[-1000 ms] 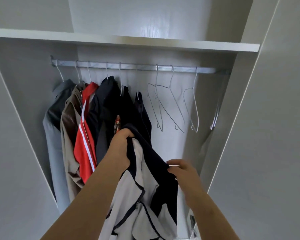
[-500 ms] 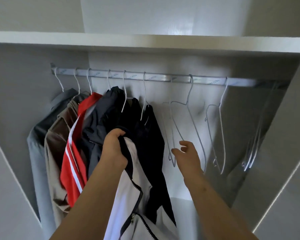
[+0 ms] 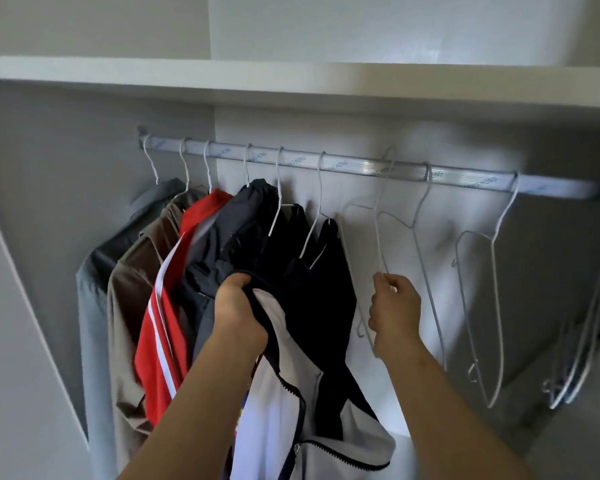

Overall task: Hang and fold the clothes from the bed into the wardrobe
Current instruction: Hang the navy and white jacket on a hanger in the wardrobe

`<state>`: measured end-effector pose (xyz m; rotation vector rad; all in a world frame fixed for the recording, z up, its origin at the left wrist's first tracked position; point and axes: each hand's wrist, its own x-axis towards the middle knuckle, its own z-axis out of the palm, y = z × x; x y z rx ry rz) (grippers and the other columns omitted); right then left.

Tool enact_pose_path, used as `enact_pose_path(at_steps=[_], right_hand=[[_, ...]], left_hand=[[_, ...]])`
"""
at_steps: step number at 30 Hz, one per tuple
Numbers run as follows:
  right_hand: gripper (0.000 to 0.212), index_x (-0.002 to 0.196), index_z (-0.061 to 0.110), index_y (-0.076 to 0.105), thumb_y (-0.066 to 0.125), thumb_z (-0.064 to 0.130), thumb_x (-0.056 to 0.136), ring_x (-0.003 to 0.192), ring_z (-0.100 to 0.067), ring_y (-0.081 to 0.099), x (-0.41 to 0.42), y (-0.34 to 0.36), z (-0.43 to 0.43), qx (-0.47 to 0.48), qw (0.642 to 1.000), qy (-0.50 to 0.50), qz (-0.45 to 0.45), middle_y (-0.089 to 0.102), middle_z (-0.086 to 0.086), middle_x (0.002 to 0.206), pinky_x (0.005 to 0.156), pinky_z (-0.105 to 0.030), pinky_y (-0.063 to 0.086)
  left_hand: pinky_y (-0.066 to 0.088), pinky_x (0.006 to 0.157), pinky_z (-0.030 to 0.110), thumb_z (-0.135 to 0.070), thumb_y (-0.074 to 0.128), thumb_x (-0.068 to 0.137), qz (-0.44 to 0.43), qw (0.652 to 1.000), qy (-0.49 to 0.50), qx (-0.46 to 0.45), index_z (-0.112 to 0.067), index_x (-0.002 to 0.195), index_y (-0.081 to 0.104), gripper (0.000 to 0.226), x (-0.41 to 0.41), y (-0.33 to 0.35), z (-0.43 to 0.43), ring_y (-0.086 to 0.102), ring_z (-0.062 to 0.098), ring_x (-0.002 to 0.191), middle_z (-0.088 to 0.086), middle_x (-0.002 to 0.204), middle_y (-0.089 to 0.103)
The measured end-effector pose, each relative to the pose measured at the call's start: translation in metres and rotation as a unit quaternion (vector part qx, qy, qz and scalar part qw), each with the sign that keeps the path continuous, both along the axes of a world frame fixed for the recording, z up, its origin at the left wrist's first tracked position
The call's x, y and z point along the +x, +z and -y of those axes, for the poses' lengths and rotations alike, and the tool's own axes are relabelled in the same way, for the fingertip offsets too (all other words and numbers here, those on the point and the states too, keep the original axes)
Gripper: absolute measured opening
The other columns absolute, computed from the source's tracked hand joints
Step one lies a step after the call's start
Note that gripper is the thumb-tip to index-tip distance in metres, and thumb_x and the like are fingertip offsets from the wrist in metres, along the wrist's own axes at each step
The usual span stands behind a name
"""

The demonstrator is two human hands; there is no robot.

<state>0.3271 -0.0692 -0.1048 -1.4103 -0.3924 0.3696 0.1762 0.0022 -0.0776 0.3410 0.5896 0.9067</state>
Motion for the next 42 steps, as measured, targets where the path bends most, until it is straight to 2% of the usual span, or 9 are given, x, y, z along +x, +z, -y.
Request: enact_pose_path(at_steps=[3,9,13,19,22,24,28,34,42], right_hand=[[0.012,0.086,0.016,0.058,0.054,0.024,0.093,0.037,-0.003,0.038,-0.008,-0.002,0.005,0.010,1.000,-0.009,-0.002,0.046,0.004,0.058,0.034,-0.014,0.030],[0.023,0.070,0.012,0.053,0.060,0.023,0.090,0.027,-0.003,0.029,-0.040,-0.024,0.023,-0.029,0.999,-0.022,-0.023,0.036,0.012,0.033,0.031,-0.015,0.026],[0.032,0.062,0.013,0.045,0.060,0.020,0.089,0.030,-0.003,0.024,-0.070,-0.044,0.033,-0.037,0.998,-0.033,-0.038,0.031,0.011,0.034,0.031,-0.015,0.023],[0.036,0.057,0.014,0.043,0.064,0.020,0.086,0.035,-0.010,0.021,-0.126,-0.074,0.071,-0.043,0.996,-0.057,-0.060,0.029,0.005,0.041,0.035,-0.017,0.020],[0.042,0.047,0.019,0.045,0.067,0.016,0.082,0.035,-0.011,0.024,-0.152,-0.087,0.098,-0.048,0.993,-0.079,-0.067,0.030,0.003,0.043,0.036,-0.019,0.022],[0.046,0.042,0.020,0.046,0.067,0.014,0.082,0.035,-0.009,0.027,-0.166,-0.092,0.119,-0.066,0.993,-0.086,-0.056,0.032,0.006,0.041,0.038,-0.020,0.025],[0.051,0.038,0.020,0.046,0.067,0.008,0.083,0.034,-0.006,0.027,-0.183,-0.105,0.152,-0.059,0.994,-0.057,-0.065,0.031,0.009,0.039,0.036,-0.016,0.024],[0.056,0.035,0.018,0.039,0.069,0.007,0.081,0.039,-0.011,0.033,-0.207,-0.118,0.213,-0.111,0.991,-0.041,-0.062,0.035,0.001,0.043,0.042,-0.017,0.026],[0.059,0.041,0.022,0.024,0.065,0.001,0.079,0.044,-0.010,0.018,-0.223,-0.106,0.298,-0.102,0.991,-0.080,-0.035,0.019,0.003,0.048,0.046,-0.018,0.018]], left_hand=[[0.040,0.090,0.037,-0.023,0.038,0.096,-0.021,1.000,-0.021,-0.005,0.001,0.126,0.052,0.041,0.003,-0.004,-0.004,0.051,0.030,0.118,0.015,0.129,0.054],[0.037,0.093,0.032,-0.018,0.040,0.096,-0.096,0.994,-0.043,0.025,0.001,0.132,0.046,0.041,0.001,-0.002,-0.004,0.045,0.030,0.126,0.017,0.136,0.047],[0.046,0.085,0.035,-0.021,0.046,0.094,-0.101,0.991,-0.087,0.030,-0.003,0.125,0.054,0.037,-0.017,-0.010,-0.002,0.057,0.028,0.101,0.016,0.123,0.057],[0.048,0.054,0.022,-0.016,0.049,0.093,-0.116,0.982,-0.130,0.067,-0.012,0.104,0.063,0.019,-0.048,-0.024,0.021,0.063,0.013,0.065,0.003,0.070,0.066],[0.049,0.080,0.033,-0.013,0.046,0.094,-0.196,0.942,-0.248,0.112,-0.001,0.121,0.056,0.030,-0.058,-0.026,0.038,0.059,0.029,0.099,0.015,0.107,0.063],[0.045,0.080,0.036,-0.007,0.045,0.092,-0.229,0.914,-0.290,0.167,0.003,0.127,0.049,0.037,-0.061,-0.031,0.049,0.056,0.033,0.111,0.018,0.119,0.058],[0.050,0.065,0.029,-0.005,0.049,0.085,-0.219,0.895,-0.344,0.183,-0.009,0.106,0.066,0.028,-0.071,-0.038,0.066,0.060,0.023,0.066,0.010,0.078,0.064],[0.055,0.056,0.026,-0.008,0.043,0.082,-0.159,0.871,-0.429,0.177,-0.017,0.086,0.076,0.035,-0.072,-0.035,0.106,0.066,0.018,0.058,0.007,0.076,0.071],[0.052,0.041,0.029,-0.013,0.049,0.083,-0.178,0.905,-0.369,0.116,-0.004,0.068,0.066,0.024,-0.091,-0.036,0.156,0.061,0.019,0.040,0.009,0.053,0.064]])
